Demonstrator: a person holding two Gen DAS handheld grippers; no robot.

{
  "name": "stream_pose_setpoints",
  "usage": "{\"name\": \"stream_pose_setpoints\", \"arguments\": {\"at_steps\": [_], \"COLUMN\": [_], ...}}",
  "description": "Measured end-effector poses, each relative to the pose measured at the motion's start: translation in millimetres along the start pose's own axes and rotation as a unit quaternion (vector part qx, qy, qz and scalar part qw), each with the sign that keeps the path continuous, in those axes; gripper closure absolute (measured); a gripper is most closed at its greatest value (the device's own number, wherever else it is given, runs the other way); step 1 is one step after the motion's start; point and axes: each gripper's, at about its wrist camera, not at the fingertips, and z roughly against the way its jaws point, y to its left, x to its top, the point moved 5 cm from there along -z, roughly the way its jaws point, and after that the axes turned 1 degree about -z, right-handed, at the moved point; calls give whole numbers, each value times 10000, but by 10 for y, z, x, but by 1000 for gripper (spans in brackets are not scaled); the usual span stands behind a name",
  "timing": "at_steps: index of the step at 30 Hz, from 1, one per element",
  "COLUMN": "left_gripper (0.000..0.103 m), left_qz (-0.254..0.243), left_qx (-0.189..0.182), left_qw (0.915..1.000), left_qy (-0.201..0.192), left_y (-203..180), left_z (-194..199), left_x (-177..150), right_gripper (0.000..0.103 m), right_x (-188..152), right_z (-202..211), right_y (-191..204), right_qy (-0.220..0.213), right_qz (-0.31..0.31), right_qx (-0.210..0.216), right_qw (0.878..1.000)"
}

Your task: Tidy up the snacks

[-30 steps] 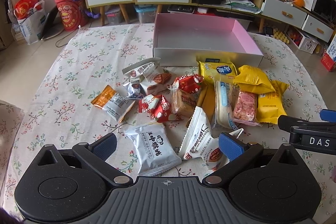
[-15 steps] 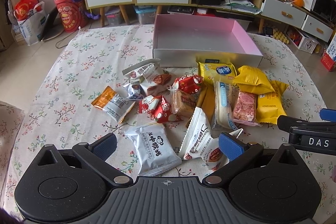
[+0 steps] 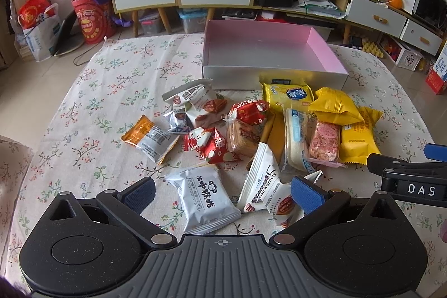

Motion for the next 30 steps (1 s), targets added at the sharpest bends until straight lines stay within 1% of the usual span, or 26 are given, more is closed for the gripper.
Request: {"name": "stream_pose_setpoints", "arguments": {"at_steps": [4, 30], "left_gripper": [0, 0], "left_qz": [-14, -46], "left_qx": [26, 45], "left_qw": [9999, 9998], "left_qy": [143, 182], "left_y": [2, 1], "left_z": [-9, 6], "left_x": [-10, -16], "right_gripper": [0, 0], "right_x": [-1, -15], "right_z": [-4, -17], "right_y": [-2, 3], "right_qy": [5, 27], "right_qz": [-5, -23], "right_qx": [-6, 13], "right_qw": [10000, 10000]}}
